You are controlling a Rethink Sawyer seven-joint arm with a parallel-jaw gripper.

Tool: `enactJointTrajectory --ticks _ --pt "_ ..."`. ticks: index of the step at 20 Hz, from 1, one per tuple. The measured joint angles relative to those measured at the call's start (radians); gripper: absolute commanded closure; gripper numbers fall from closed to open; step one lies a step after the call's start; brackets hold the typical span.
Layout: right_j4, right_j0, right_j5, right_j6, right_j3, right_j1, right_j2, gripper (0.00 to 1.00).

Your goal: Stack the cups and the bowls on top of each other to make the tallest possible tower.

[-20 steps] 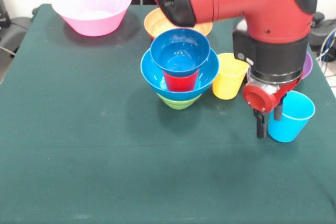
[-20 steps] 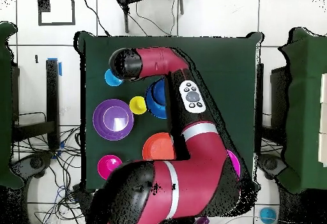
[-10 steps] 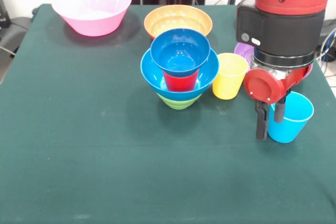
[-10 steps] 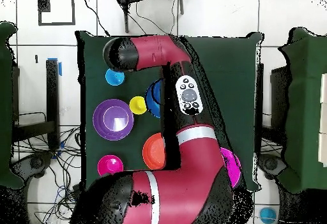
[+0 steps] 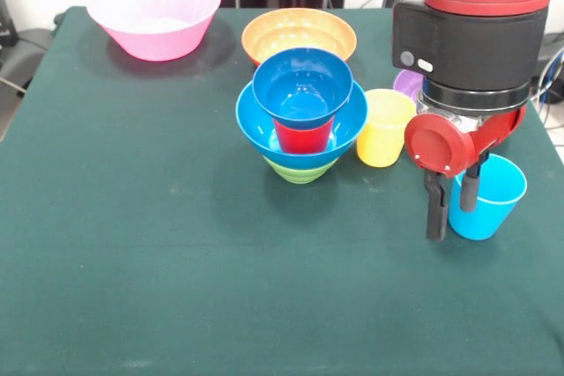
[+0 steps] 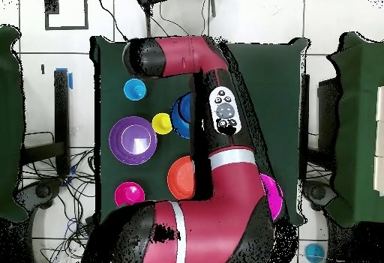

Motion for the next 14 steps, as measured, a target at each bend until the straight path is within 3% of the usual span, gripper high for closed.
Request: enactJointTrajectory --ticks 14 --pt "0.039 0.000 0.026 0.000 -0.008 0.054 -0.009 0.00"
